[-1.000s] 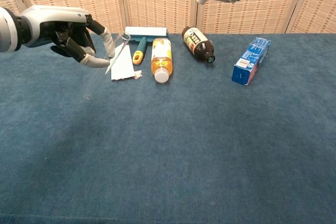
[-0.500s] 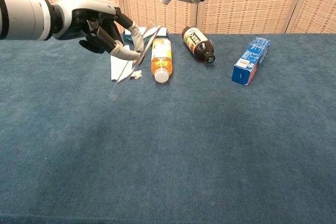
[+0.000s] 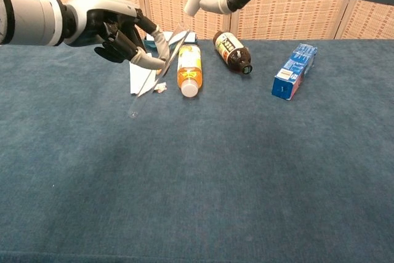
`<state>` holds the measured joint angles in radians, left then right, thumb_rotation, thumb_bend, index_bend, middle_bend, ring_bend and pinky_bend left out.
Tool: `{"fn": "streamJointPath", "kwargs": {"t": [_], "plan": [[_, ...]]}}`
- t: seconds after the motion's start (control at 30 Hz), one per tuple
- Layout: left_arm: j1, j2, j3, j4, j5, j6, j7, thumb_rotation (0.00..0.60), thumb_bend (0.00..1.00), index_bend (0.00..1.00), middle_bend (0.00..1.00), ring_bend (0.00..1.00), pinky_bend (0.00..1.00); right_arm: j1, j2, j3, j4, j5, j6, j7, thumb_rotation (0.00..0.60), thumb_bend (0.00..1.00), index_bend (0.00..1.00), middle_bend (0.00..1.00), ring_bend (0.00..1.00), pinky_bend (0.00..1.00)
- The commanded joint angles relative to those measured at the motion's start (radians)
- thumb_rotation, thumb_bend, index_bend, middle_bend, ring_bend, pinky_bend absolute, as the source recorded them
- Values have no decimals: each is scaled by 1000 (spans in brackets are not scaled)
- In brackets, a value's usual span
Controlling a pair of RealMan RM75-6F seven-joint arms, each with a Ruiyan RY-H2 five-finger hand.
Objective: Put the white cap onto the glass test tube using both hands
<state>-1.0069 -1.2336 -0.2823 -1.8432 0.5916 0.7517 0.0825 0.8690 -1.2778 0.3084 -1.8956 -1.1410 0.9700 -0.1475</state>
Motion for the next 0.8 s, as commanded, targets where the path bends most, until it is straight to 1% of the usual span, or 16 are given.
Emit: {"fn": "streamJointPath", "kwargs": {"t": [0.03, 0.3, 0.8], "plan": [[2, 4, 2, 2, 5, -1, -9, 600, 425, 730, 1000, 1000, 1000, -3, 5, -4, -2, -1, 0, 2, 600, 504, 640, 1000, 1000, 1000], [1, 15, 5, 6, 9, -6, -31, 600, 426, 730, 1000, 1000, 1000, -2, 6, -15, 2, -4, -8, 6, 600, 503, 640, 1000, 1000, 1000], [-16, 8, 15, -4, 9, 10, -33, 600, 426, 730, 1000, 1000, 1000, 24, -21, -12, 22, 19, -18, -15, 600, 504, 640, 1000, 1000, 1000]]}}
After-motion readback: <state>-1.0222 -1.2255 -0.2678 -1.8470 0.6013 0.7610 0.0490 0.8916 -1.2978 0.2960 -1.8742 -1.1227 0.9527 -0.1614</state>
